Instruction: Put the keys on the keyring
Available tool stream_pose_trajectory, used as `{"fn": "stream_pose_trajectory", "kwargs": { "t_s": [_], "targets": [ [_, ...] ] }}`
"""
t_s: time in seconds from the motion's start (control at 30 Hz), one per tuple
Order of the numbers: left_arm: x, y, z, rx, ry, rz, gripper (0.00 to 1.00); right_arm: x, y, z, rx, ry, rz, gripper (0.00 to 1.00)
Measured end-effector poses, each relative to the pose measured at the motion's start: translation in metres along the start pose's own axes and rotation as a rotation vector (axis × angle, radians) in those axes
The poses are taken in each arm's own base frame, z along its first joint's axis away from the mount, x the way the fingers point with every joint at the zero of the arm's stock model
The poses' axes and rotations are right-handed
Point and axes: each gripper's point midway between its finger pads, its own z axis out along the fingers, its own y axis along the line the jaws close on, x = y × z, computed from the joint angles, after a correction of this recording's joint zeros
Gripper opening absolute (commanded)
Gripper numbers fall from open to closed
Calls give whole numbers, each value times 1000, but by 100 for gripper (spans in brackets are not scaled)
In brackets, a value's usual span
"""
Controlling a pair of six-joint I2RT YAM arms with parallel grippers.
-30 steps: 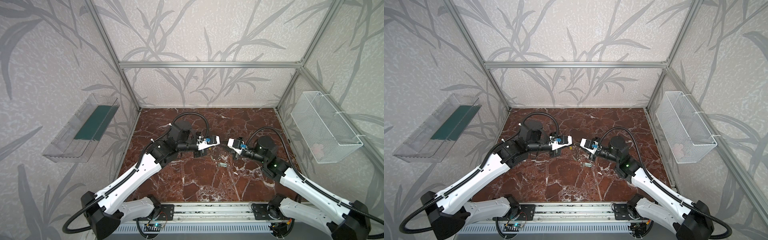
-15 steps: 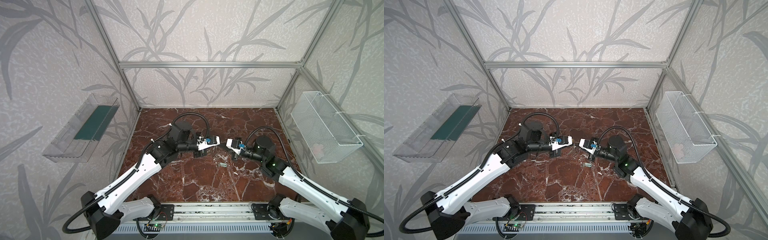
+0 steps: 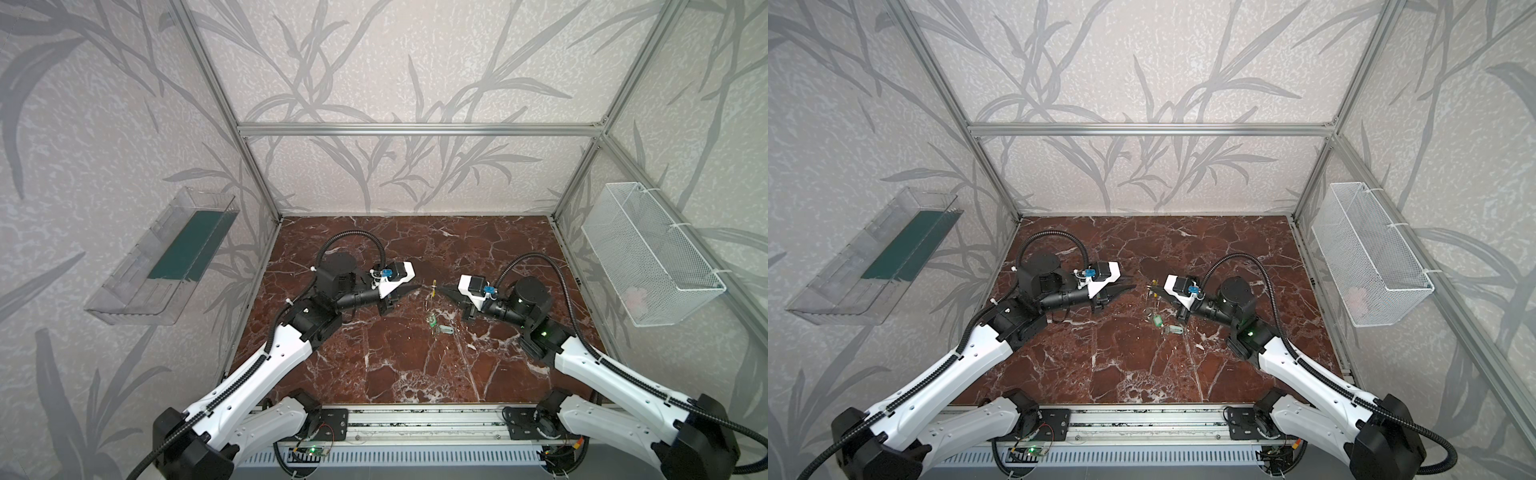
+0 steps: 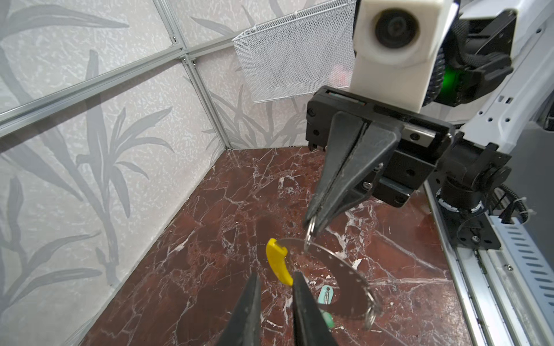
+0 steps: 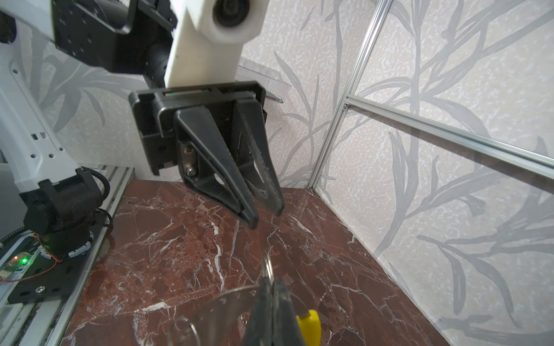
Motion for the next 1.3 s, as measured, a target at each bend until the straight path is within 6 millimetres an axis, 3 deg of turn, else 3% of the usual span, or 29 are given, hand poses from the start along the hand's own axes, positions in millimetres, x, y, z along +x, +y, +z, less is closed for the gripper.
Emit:
{"fn": "stream_pose_trajectory", "kwargs": {
  "t_s": [0.2, 0.4, 0.97, 1.17, 1.3],
  "targets": [
    [-11, -6, 1, 36, -85, -35, 24, -18, -3, 0, 5, -71, 13, 0],
    [-21, -4, 3, 46, -138, -42, 25, -23, -1, 0, -11, -98, 30, 0],
    [-20, -10, 9, 102, -153, -59, 19, -22, 1, 3, -33, -106, 54, 0],
    [-19, -11, 10, 117, -152, -62, 11, -23, 1, 4, -35, -112, 53, 0],
    [-20, -12, 10, 123, -154, -59, 0, -24, 1, 4, -39, -119, 51, 0]
  ]
}}
